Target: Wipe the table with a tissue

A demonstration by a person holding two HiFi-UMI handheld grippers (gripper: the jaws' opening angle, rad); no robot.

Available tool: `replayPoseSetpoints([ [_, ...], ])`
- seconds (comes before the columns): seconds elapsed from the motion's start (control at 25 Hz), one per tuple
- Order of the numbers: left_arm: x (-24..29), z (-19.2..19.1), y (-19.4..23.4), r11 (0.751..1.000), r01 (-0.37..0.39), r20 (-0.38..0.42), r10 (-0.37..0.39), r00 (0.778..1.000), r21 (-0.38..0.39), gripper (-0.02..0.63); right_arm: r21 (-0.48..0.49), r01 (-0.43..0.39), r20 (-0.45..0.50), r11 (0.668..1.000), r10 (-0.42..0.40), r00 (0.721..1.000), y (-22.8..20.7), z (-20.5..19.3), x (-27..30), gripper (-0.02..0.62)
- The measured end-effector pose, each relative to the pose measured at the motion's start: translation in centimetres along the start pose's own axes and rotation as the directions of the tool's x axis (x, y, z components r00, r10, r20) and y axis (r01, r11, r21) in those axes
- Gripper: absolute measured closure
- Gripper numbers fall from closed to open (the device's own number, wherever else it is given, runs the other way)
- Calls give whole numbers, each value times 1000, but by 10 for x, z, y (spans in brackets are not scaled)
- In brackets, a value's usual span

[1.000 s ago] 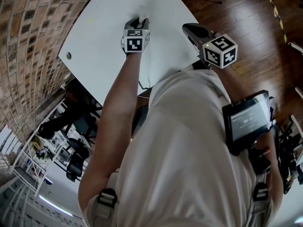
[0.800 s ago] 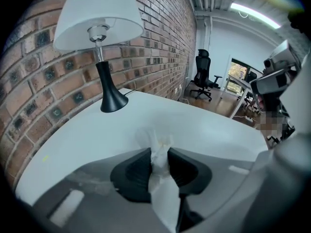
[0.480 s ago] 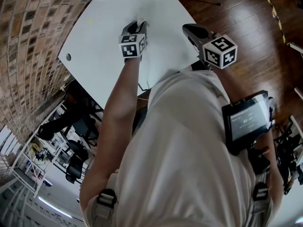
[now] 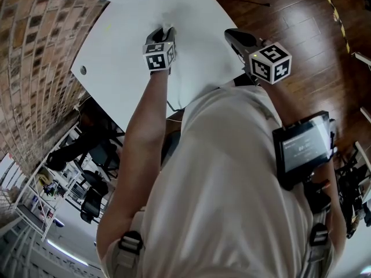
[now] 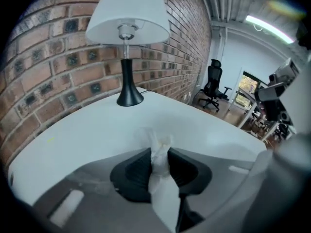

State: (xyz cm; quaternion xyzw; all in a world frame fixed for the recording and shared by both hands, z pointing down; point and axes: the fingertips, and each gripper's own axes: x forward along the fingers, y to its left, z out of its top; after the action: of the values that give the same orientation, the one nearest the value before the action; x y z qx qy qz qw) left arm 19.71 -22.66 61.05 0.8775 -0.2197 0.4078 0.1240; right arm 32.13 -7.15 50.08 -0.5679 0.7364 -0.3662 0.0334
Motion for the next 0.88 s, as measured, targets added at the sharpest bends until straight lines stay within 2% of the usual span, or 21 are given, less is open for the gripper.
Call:
replayPoseSetpoints([
  [0.36,7,1,-50,980,157,-69,-149,986,126,513,10,-6,2,1000,6,1000,2,1,4,588],
  [0.48,12,2,-73,973,191,-90,-181,979,129,512,12,-1,6,1000,1,1000,-3,1,-2,589],
  [0.6,13,2,-100,961,264,-104,-255,961,81,512,5,5,32,1000,-6,999,-5,8,-7,588],
  [0.68,7,1,-116,939,344,-99,-343,934,-1,511,-1,12,55,1000,-12,998,-5,15,-10,589],
  [0.8,-9,3,-132,866,467,-8,-476,879,-179,511,-4,33,79,999,-33,996,-12,24,-18,589],
  [0.88,-19,5,-131,815,513,74,-514,855,-270,511,5,48,86,999,-49,995,-19,26,-22,589],
])
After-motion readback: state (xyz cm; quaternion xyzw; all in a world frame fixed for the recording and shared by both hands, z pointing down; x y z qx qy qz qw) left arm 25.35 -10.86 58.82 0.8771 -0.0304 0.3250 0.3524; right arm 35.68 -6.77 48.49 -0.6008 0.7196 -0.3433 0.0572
